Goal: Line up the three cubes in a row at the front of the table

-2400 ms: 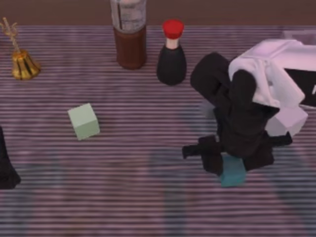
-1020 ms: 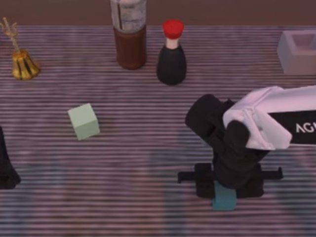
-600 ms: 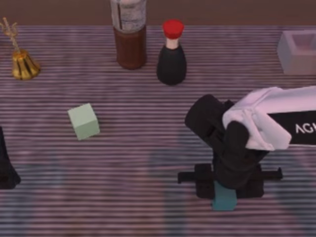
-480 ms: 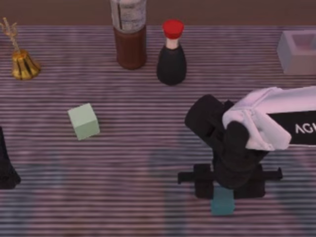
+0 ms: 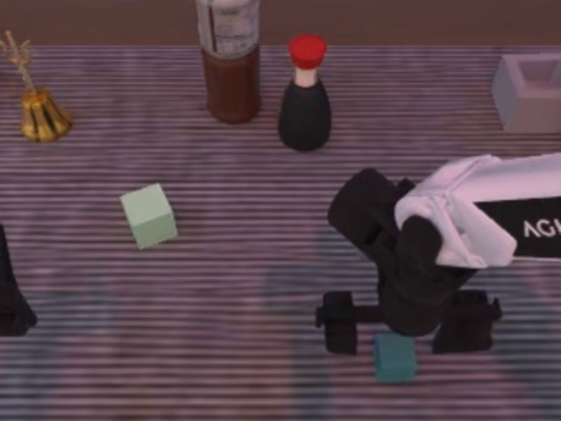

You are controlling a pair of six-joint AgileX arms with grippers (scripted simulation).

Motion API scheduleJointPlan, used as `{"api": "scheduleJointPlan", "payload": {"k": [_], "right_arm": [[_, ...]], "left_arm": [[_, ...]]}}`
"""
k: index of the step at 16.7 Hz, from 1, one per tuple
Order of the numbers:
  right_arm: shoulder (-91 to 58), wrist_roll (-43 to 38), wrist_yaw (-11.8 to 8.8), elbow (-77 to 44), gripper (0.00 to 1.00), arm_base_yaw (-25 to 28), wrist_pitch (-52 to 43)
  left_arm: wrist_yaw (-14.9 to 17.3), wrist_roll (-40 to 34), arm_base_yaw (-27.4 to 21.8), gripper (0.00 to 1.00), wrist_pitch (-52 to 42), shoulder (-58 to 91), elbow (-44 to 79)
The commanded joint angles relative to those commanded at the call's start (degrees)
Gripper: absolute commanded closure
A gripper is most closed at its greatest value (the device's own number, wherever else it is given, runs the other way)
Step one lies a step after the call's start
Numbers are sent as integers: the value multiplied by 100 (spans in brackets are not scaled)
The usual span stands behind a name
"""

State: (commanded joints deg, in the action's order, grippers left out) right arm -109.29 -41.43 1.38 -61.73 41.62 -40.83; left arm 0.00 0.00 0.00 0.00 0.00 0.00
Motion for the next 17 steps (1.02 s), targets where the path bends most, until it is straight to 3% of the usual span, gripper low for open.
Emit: {"api": "scheduleJointPlan", "payload": {"k": [7, 13, 17], "right_arm": [[43, -1, 0, -74, 0, 10, -99], [590, -19, -4, -710, 0, 62, -1361], [724, -8, -3, -824, 0, 67, -1543]], "left_arm": [[0, 0, 0, 0, 0, 0, 0], [0, 0, 0, 0, 0, 0, 0], [0, 0, 0, 0, 0, 0, 0]]}}
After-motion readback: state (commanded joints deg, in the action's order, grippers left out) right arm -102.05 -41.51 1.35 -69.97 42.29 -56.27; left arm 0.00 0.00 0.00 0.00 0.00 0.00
